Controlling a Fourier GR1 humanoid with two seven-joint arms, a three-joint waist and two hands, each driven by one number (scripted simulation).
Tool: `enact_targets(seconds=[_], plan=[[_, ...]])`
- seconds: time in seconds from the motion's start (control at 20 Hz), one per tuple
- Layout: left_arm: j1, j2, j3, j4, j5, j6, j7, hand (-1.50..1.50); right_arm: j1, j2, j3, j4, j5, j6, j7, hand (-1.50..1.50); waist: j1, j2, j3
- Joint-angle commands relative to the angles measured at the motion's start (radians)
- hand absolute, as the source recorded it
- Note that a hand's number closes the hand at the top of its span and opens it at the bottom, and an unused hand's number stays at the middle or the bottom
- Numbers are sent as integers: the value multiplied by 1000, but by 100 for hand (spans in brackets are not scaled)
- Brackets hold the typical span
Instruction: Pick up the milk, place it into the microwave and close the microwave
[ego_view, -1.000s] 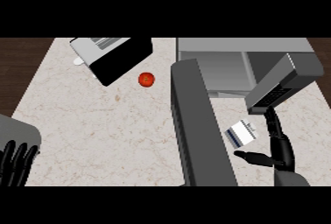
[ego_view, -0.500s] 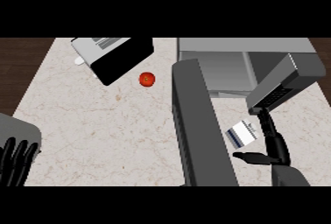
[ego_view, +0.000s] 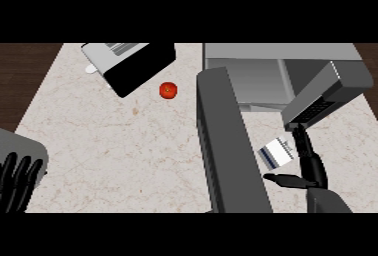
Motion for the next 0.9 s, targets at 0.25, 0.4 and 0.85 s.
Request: enact_targets(seconds=[0.25, 0.4, 0.85], plan=[[-3, -1, -13, 23, 5, -12, -8, -150, -11, 26, -36, 39, -46, 175, -124, 150, 10, 5, 2], [-3, 13, 31, 26, 11, -13, -39, -150, -5, 36, -25, -5, -57, 232, -117, 150, 1, -1, 0], [40, 10, 8, 0, 12, -28, -23, -150, -14, 69, 5, -56, -75, 314, -43, 150, 1, -5, 0]])
